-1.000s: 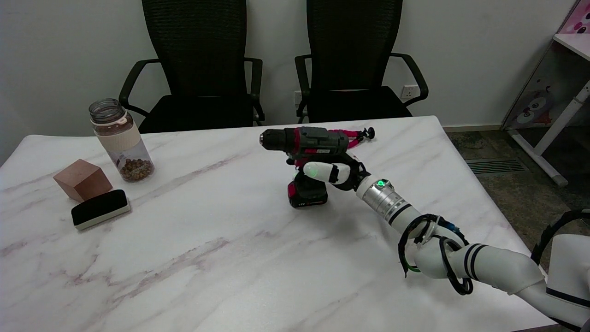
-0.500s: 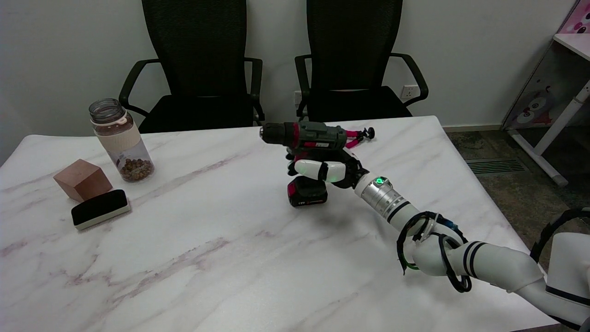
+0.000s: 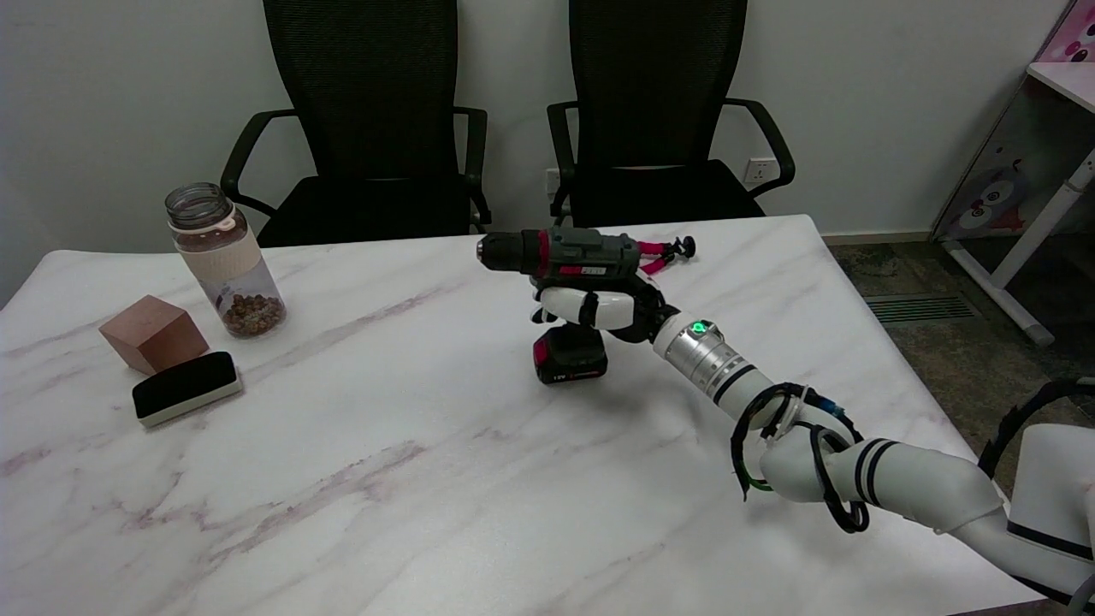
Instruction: Pick up the power screwdriver.
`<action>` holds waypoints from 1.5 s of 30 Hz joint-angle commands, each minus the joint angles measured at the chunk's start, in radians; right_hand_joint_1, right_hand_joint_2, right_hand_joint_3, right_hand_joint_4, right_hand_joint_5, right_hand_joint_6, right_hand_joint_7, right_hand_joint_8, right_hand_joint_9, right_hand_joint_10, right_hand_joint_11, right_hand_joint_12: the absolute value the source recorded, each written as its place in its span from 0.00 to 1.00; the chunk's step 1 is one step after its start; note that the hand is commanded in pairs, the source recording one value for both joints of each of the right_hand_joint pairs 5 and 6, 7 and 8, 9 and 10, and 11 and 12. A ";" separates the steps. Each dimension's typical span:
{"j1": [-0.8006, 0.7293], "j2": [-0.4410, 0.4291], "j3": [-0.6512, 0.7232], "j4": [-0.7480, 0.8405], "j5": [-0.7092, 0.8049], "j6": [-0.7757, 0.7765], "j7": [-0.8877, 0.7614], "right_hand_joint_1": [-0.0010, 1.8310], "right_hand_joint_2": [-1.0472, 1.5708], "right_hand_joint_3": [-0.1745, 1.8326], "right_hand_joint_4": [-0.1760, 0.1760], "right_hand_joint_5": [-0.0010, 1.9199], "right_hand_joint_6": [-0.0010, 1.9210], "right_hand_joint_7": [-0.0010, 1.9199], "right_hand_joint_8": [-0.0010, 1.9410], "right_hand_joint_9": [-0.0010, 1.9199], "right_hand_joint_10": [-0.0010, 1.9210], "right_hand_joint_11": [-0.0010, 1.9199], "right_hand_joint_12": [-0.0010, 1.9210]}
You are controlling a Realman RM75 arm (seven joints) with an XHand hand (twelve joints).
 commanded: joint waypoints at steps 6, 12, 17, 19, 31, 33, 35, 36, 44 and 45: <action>0.014 -0.004 -0.003 -0.004 0.000 -0.032 0.002 0.60 0.62 0.57 0.45 0.53 0.53 0.53 0.52 0.59 0.59 0.50 0.50; 0.014 -0.004 -0.003 -0.004 -0.003 -0.036 0.006 0.59 0.64 0.58 0.45 0.53 0.53 0.53 0.53 0.64 0.64 0.58 0.58; 0.016 -0.004 -0.003 -0.005 -0.003 -0.036 0.006 0.56 0.73 0.52 0.54 0.64 0.64 0.64 0.64 0.82 0.82 0.74 0.74; 0.016 -0.004 -0.003 -0.005 -0.003 -0.036 0.006 0.55 0.75 0.51 0.54 0.66 0.66 0.66 0.66 0.86 0.86 0.77 0.77; 0.019 -0.004 0.006 -0.038 -0.003 -0.027 -0.002 0.54 0.76 0.49 0.54 0.69 0.69 0.69 0.68 0.92 0.91 0.80 0.80; 0.020 0.000 0.010 -0.062 -0.003 -0.025 -0.002 0.54 0.77 0.49 0.55 0.70 0.70 0.70 0.69 0.93 0.93 0.81 0.81; 0.020 0.006 0.012 -0.087 -0.003 -0.025 -0.002 0.54 0.77 0.48 0.57 0.70 0.70 0.70 0.70 0.94 0.93 0.82 0.82; 0.020 0.011 0.013 -0.101 -0.003 -0.025 -0.002 0.54 0.77 0.48 0.58 0.71 0.71 0.71 0.70 0.94 0.94 0.83 0.83; 0.020 0.043 0.039 -0.220 -0.005 -0.025 -0.002 0.52 0.75 0.48 1.00 0.71 0.71 0.71 0.70 0.96 0.96 0.87 0.87; 0.020 0.048 0.043 -0.239 -0.005 -0.024 -0.002 0.52 0.75 0.47 1.00 0.71 0.71 0.71 0.70 0.96 0.96 0.87 0.87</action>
